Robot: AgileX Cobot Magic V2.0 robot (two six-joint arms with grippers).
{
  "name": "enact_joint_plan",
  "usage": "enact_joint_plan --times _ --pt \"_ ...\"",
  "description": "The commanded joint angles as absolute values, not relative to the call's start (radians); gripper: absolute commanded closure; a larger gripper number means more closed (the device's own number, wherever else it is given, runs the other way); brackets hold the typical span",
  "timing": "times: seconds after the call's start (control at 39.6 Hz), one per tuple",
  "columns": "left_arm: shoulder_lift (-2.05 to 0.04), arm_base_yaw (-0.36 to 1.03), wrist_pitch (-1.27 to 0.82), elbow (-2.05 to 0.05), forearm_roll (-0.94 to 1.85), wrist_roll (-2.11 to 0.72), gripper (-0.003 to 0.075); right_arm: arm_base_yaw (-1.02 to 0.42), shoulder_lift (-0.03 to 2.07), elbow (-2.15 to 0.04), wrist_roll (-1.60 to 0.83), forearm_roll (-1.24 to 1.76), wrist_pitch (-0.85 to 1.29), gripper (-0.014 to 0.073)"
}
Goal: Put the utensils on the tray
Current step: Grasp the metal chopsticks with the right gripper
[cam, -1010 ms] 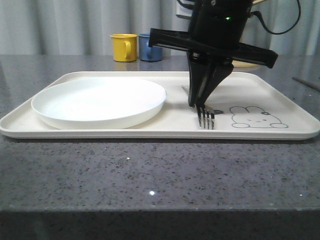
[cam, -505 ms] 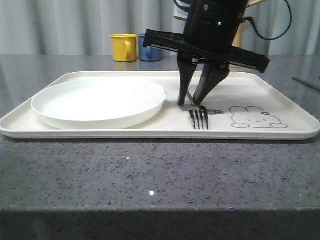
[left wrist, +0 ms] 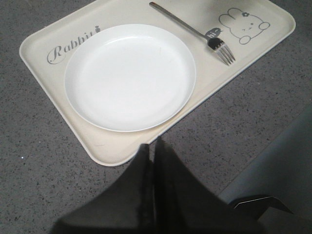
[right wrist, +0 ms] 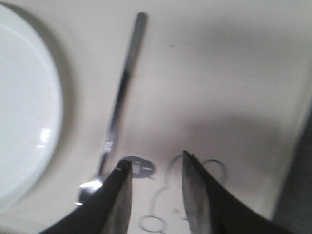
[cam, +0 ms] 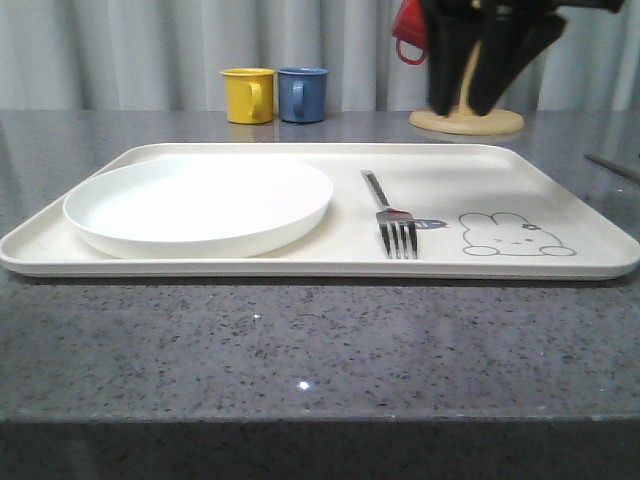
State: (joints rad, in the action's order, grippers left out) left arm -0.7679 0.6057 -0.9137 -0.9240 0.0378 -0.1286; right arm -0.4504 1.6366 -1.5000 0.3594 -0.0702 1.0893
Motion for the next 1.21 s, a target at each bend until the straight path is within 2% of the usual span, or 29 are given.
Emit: enact_joint_plan --times 0.0,0.23,0.45,1.19 --pt "-0.763 0.613 -0.844 -0.950 0.043 -0.119 0.0738 -0.362 1.563 -1.509 0.276 -0.124 1.128 0.0306" --pt "-0.763 0.613 -0.844 -0.950 0.043 -0.119 0.0738 -0.122 1.557 -1.480 0.069 -0.051 1.166 0.0306" --pt "-0.763 0.613 -0.844 -0.950 0.043 -0.119 0.0738 0.011 1.579 -1.467 0.021 -0.047 1.164 0.0306" --pt "-0.763 0.613 -0.842 -0.950 0.043 -0.119 0.0738 0.043 1.745 -1.467 -0.029 -0.044 1.097 0.0306"
